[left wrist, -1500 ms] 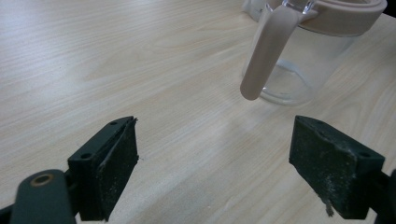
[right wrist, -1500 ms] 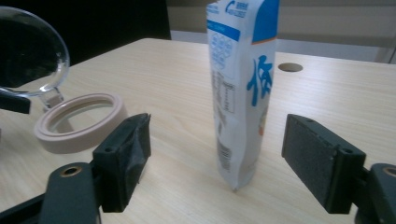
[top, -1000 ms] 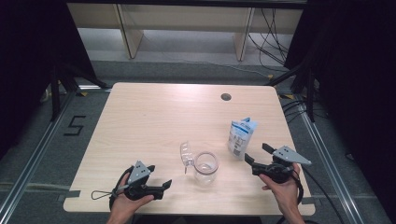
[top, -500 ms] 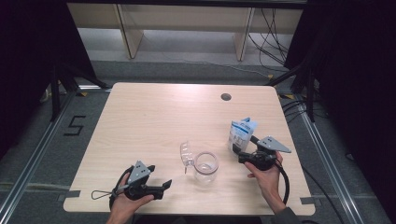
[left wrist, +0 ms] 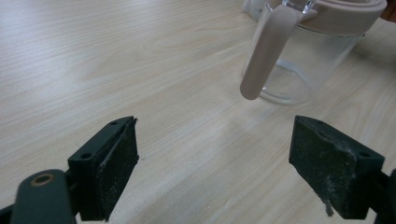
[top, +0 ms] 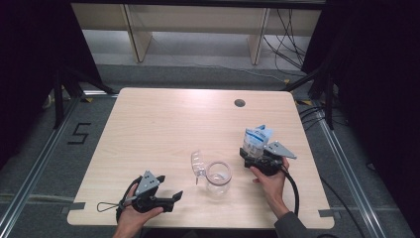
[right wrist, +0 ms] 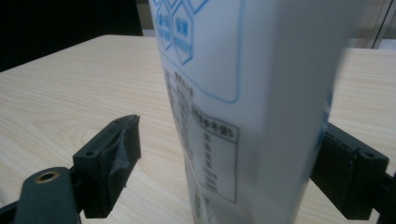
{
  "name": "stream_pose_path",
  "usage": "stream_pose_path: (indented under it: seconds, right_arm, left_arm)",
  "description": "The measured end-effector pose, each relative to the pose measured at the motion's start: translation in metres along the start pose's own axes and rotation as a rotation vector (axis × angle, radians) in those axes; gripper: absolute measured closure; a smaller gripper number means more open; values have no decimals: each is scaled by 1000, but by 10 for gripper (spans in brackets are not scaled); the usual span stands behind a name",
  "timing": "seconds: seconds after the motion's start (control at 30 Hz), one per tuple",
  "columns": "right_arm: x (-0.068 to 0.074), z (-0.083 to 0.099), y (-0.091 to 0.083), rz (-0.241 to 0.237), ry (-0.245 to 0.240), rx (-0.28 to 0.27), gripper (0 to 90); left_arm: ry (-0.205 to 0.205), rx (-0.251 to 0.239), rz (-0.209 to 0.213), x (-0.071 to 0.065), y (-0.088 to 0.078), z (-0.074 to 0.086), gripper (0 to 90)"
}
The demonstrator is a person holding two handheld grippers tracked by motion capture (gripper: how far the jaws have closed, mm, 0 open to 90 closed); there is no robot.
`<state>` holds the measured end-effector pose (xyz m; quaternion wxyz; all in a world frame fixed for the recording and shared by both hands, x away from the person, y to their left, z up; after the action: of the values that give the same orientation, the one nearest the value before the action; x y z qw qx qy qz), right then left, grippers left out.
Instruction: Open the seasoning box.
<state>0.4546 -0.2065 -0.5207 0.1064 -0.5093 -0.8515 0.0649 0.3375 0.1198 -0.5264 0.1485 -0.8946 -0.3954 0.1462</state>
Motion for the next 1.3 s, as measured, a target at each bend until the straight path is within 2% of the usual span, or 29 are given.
stream_pose_path:
  seconds: [0.03,0.07,0.1,0.13,0.2,0.3,0.33,0.4,0.5,0.6,0.67,0.77,0.87,0.9,0.93,1.03,1.1,1.23,1.27,1.3]
  right_arm:
    - [2,1,2,-9,23,-10,162]
    - [0,1,3,-6,-19,-14,165]
    - [0,1,4,-2,-20,-8,175]
    - [0,2,3,-3,-24,8,187]
    - [-2,2,3,3,-31,4,202]
    - [-3,2,5,11,-41,0,213]
    - [-2,3,5,14,-31,3,216]
    - [-3,4,5,15,-37,10,223]
    - [-5,4,6,17,-31,16,244]
    - [-9,5,7,26,-40,19,264]
    - [-8,5,7,24,-23,13,279]
    - [-9,5,8,21,-24,12,299]
    - [-9,5,8,9,-23,12,301]
    - [-9,6,8,19,-25,17,302]
    - [-9,6,8,25,-24,16,307]
    - [-9,6,9,15,-33,9,317]
    - [-9,6,10,13,-40,-4,324]
    - [-8,7,12,11,-21,-8,340]
    - [-8,7,12,25,-16,-22,346]
    - [-9,6,12,19,-32,-22,346]
  left_arm:
    - [1,0,1,0,0,0,151]
    - [-3,-7,1,0,0,-1,151]
    - [12,0,1,1,0,-1,151]
    - [11,1,-5,1,-1,-1,151]
    - [13,-1,-1,1,-1,-1,151]
    - [-2,-2,2,0,0,-1,151]
    - [-7,-7,2,-1,1,-1,151]
    - [14,-1,7,-1,0,-1,151]
    - [-7,-5,2,-1,1,-1,151]
    - [9,0,5,0,0,-1,151]
    - [-7,-5,2,-1,1,-1,151]
    - [5,-2,7,-1,1,-1,151]
    - [-3,0,2,-1,1,-1,152]
    - [-5,-3,2,-1,1,-1,151]
    - [11,-1,6,-1,0,-1,151]
    - [-3,-1,3,-1,1,-1,151]
    - [11,0,7,-1,1,-1,151]
    - [-10,-6,8,-2,2,-1,151]
    - [3,0,7,-2,1,-1,151]
    - [9,0,9,-1,1,-1,151]
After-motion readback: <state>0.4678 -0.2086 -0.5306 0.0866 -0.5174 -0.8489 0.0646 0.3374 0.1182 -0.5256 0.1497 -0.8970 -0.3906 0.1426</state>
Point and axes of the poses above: each handheld gripper's, and its own axes: y roughly forward along the jaws, z roughly out of its underside, x roughly to its left, the point moved 5 cm from there along y, roughly forward along the jaws, and after that the axes turned 7 degrees about -x, right-handed, at the moved point
